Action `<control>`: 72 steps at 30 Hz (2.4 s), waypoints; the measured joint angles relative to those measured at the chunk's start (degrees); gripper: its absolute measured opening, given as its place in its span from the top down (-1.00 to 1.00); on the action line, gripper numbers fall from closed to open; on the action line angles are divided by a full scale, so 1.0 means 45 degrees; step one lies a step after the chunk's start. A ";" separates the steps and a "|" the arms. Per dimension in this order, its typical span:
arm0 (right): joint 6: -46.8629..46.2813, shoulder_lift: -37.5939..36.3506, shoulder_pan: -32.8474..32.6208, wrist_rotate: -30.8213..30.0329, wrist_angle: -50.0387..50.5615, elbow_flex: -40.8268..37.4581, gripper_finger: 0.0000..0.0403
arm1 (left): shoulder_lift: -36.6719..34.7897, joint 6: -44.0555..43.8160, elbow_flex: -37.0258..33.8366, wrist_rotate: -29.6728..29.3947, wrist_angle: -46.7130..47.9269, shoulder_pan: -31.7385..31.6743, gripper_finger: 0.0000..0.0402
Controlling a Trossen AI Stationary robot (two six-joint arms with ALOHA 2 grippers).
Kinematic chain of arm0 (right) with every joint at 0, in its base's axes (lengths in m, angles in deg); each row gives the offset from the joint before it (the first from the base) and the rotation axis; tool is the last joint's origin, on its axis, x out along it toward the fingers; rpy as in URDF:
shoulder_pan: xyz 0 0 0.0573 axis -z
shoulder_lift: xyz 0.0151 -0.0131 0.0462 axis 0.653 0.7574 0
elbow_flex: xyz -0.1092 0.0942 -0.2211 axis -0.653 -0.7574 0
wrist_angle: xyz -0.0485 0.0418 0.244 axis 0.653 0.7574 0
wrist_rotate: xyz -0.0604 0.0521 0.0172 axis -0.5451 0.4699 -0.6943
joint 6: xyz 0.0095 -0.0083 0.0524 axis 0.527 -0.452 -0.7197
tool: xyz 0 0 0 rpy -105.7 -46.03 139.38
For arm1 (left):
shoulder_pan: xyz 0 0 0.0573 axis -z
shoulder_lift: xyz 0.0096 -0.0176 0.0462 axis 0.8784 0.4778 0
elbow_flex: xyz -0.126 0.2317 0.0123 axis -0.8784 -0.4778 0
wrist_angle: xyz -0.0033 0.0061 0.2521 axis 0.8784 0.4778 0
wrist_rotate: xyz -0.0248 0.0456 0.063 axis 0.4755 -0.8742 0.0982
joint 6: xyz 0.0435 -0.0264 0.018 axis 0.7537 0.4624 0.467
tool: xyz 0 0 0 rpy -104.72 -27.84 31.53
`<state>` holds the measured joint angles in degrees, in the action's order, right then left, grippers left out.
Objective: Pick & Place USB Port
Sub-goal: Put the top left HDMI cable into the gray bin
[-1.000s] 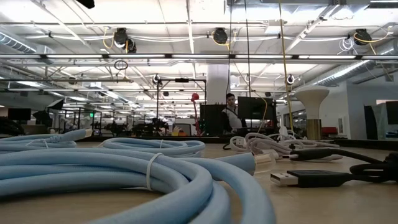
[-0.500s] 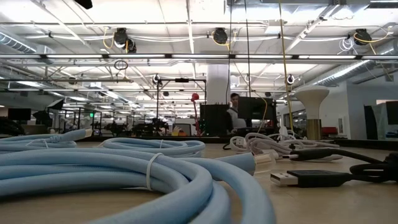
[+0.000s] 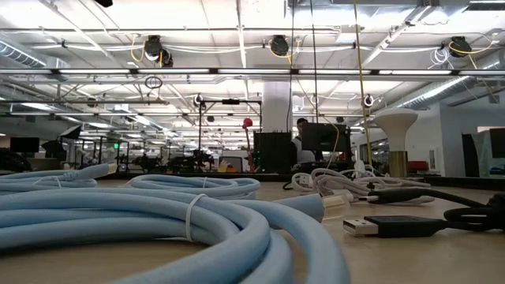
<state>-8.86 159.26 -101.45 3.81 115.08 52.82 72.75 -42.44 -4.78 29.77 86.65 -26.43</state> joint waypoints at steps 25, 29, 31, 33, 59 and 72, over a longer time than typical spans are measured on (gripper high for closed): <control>0.8442 -0.4717 0.8093 -0.8578 -0.5257 -0.2146 0.42 | 0.0000 0.0342 0.0000 -0.0866 -0.2175 0.0192 0.88; 0.9405 -0.4361 0.9410 -0.7029 -0.5337 -0.2650 0.40 | 0.0000 0.0563 0.0000 -0.0856 -0.1955 -0.0195 0.88; 0.9634 -0.4160 0.9644 -0.6651 -0.5320 -0.2730 0.37 | -0.0007 0.0577 -0.0067 -0.0583 -0.1817 -0.0555 0.88; 0.9932 -0.4059 0.9745 -0.6462 -0.5756 -0.2724 0.34 | -0.0018 0.0587 -0.0471 0.0326 -0.1947 -0.1367 0.88; 1.1336 -0.5378 1.0201 -0.7930 -0.7968 -0.1496 0.15 | 0.0393 0.5968 -0.4400 0.6275 -0.1010 -0.2494 0.14; 1.1675 -0.5364 1.0759 -0.7800 -0.8352 -0.1496 0.14 | 0.0408 0.4242 -0.5472 0.5834 -0.2675 -0.1027 0.09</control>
<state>43.67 135.12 -53.04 -31.28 77.49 46.09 74.59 -23.35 -29.41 56.03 74.62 -31.05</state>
